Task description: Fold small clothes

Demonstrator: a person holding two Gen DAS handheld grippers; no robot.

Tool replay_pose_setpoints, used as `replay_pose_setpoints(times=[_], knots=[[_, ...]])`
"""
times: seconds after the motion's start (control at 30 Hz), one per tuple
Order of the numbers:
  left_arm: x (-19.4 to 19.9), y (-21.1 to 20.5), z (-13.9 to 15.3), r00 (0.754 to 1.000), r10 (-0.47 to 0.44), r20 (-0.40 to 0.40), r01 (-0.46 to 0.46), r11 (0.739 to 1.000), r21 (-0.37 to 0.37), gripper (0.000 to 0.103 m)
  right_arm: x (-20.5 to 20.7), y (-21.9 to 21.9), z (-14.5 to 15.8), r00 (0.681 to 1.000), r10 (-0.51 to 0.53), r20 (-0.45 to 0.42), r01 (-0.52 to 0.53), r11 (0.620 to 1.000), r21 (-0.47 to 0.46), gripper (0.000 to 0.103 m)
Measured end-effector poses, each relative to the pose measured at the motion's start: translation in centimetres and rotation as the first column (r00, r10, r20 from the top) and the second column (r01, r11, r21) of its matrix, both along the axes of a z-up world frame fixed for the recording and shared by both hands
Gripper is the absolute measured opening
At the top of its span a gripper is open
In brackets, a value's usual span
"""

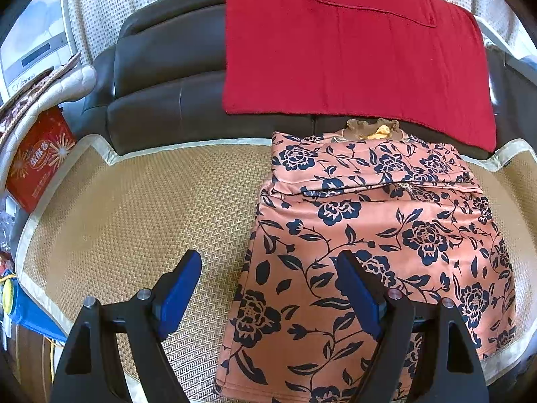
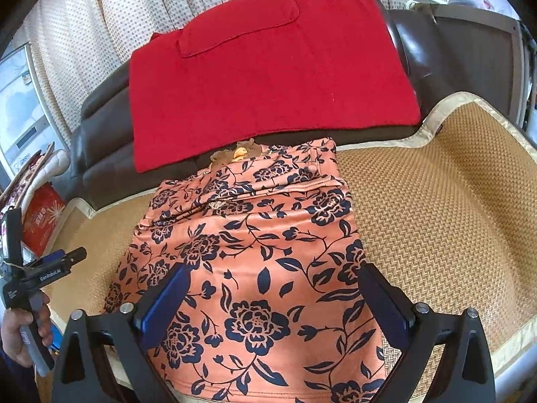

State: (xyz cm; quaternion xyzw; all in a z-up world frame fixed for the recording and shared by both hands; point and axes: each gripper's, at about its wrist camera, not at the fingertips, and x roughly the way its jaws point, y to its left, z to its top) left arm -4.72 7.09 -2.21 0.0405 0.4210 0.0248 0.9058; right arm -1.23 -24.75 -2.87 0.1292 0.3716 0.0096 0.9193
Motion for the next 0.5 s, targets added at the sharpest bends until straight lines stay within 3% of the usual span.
replay_pose_setpoints(times=[0.5], knots=[[0.46,0.01,-0.6,1.0,0.0,-0.013,0.0,1.0,-0.008,0.083,0.36,0.04,-0.49,1.0,-0.002,-0.011,0.002,1.0,-0.005,0.101]])
